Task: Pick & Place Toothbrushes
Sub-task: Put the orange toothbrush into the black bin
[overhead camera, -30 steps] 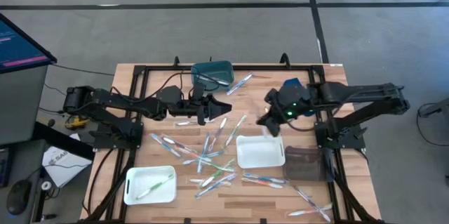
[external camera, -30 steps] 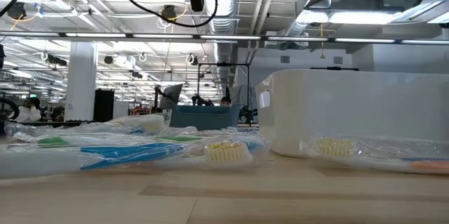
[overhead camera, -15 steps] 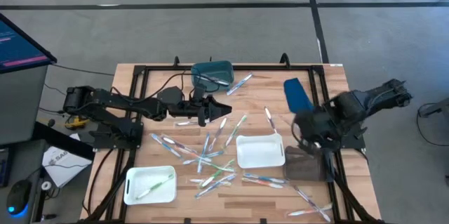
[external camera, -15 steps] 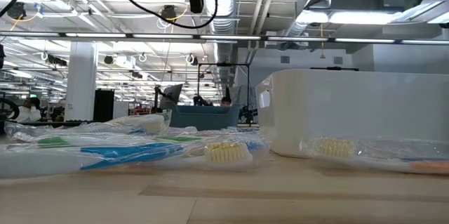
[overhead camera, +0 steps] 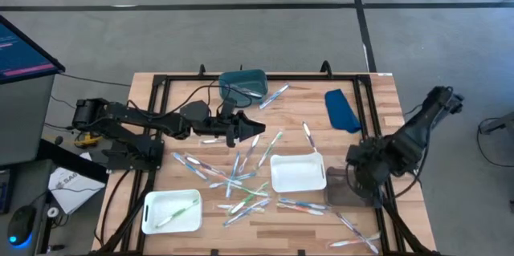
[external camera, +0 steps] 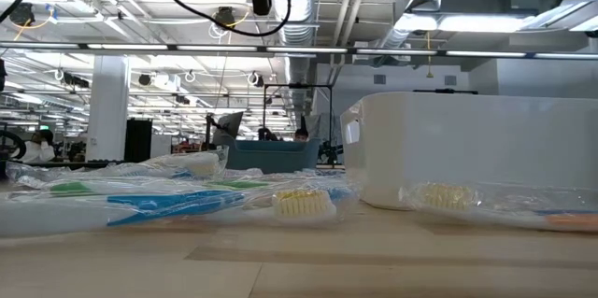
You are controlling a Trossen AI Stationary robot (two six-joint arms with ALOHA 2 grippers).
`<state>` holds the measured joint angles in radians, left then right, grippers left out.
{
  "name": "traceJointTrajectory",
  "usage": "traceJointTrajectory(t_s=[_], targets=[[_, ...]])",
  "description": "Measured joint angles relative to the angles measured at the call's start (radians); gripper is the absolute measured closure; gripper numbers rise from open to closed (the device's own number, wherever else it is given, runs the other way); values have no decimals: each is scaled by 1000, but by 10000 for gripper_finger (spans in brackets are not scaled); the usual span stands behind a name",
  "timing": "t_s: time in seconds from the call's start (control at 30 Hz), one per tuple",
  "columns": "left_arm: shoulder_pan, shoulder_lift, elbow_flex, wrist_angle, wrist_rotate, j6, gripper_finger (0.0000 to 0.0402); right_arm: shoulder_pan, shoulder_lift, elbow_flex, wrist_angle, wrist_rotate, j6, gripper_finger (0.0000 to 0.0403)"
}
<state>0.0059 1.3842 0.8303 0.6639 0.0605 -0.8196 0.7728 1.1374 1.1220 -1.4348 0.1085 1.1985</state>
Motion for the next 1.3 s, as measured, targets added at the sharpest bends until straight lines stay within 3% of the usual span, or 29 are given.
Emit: traceJointTrajectory(t_s=[0.53, 0.73, 1.3], targets=[[0, 0, 0, -55, 0, 0, 282, 159, 1, -245, 233, -93, 201, 391], [1, 0, 0, -57, 0, 1, 282, 147, 1, -320, 315, -165, 194, 391], [1, 0, 0, -67, -8, 3, 282, 12, 1, -336, 356, -161, 56, 389]])
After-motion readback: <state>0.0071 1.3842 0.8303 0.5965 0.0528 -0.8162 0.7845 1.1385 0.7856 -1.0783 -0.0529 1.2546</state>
